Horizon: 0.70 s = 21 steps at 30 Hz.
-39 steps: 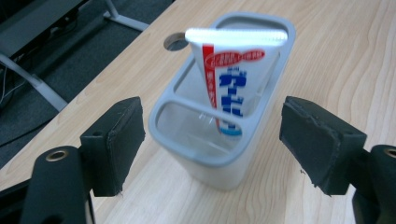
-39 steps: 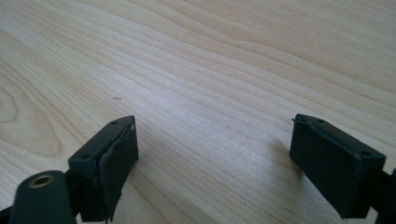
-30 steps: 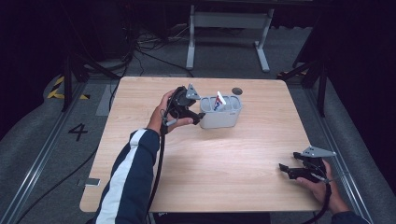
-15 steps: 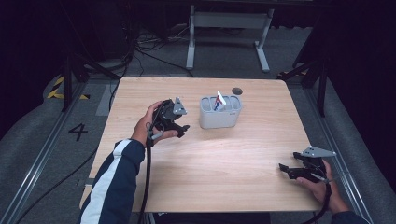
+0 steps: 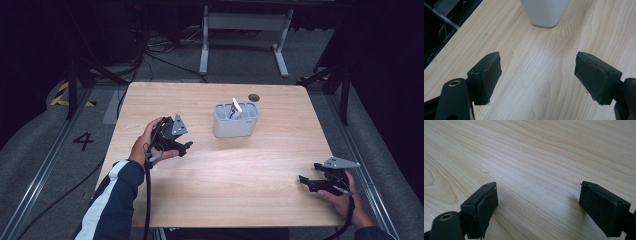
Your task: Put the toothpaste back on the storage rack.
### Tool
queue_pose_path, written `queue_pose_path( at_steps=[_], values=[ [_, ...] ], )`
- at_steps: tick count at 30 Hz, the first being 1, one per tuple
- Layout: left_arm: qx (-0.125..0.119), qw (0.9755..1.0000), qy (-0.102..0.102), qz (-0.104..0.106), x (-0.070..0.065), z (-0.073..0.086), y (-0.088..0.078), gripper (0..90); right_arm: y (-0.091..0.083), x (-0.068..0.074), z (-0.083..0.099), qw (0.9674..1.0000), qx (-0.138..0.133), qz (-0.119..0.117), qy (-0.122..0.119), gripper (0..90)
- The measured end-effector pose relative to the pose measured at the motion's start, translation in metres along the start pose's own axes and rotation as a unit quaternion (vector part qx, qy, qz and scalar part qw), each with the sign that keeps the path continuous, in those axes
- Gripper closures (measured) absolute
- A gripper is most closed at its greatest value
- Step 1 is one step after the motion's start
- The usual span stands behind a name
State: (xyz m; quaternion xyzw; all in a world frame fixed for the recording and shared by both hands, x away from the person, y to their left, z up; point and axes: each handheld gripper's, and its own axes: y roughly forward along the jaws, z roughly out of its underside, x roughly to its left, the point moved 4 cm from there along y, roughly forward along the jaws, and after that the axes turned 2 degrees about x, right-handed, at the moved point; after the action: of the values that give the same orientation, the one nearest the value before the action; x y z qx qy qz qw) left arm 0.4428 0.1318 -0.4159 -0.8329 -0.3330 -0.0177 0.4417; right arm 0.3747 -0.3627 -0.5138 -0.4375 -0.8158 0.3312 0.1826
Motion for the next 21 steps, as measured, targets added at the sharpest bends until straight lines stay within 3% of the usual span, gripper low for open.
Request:
queue_pose_path(
  at_steps=[11, 21],
  values=[
    [0.015, 0.9999, 0.000, -0.005, -0.010, 0.027, -0.008, 22.0, 0.000, 0.000, 0.000, 1.0000, 0.000, 0.000, 0.000, 15.5],
    [0.039, 0.9990, 0.017, -0.015, -0.019, 0.051, -0.018, 21.8, 0.000, 0.000, 0.000, 1.0000, 0.000, 0.000, 0.000, 15.5]
  ],
)
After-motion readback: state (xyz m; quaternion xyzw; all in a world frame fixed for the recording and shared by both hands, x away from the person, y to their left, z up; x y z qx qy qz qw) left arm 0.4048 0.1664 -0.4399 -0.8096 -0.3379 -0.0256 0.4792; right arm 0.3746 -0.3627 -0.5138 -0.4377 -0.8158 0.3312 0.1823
